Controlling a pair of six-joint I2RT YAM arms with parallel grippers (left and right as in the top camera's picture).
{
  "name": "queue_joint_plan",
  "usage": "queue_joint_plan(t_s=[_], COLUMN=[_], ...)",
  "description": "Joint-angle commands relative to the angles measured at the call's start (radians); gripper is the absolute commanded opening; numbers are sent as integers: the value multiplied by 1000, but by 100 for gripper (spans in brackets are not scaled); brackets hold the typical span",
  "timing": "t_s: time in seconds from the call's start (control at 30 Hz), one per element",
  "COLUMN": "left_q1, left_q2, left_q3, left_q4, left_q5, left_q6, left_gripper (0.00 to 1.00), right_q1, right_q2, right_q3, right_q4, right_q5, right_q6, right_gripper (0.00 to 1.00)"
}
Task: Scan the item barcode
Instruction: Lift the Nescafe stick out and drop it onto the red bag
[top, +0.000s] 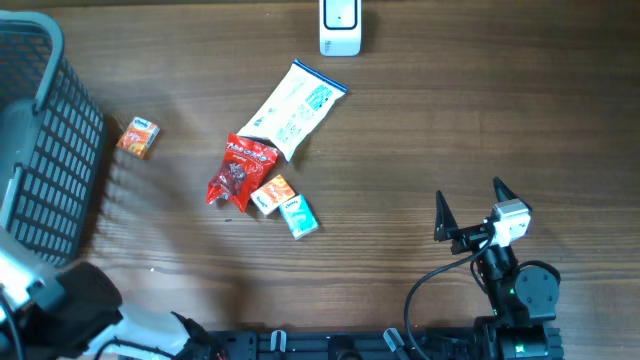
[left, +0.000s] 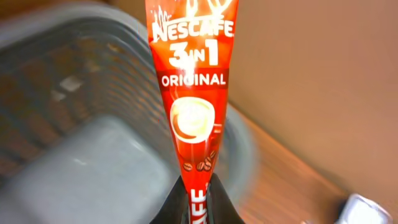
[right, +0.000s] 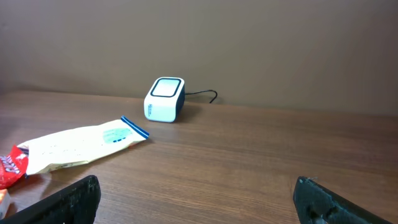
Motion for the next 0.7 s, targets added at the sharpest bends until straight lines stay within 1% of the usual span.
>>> queue_joint_plan(t_s=[0.0,0.03,0.1,0.2,0.3,0.4,0.53,0.6,0.67], left_q1=[-27,-42,-88,-183,-287,-389,-519,-575,-625], left_q2=[-7,-6,4,21,35,43,62,69,71], left_q3=[-2,-2,-2,-8,-37,-89,-185,-255,-352], left_q4=[-121,-169,-259,-365,-408,-407,-367,-323,-253], left_q5=[282,316,324,293,235,153,14,-36,-39], left_q6=[-117,-116,-108,-54,-29,-30,-31,-34,-42], left_gripper=[4,4,4,4,4,4,4,4,4], right_q1=[-4,-4,-4,-4,-4,-4,-4,-4,-4], right_q2=[1,1,1,1,1,1,1,1,1], right_q3=[-1,-1,-1,-1,-1,-1,-1,-1,-1], right_q4=[3,3,3,3,3,3,3,3,3], right_q5=[11,11,11,11,11,11,11,11,11], right_q6=[-12,-12,-12,-12,-12,-12,-12,-12,-12], right_gripper=[100,100,100,100,100,100,100,100,100])
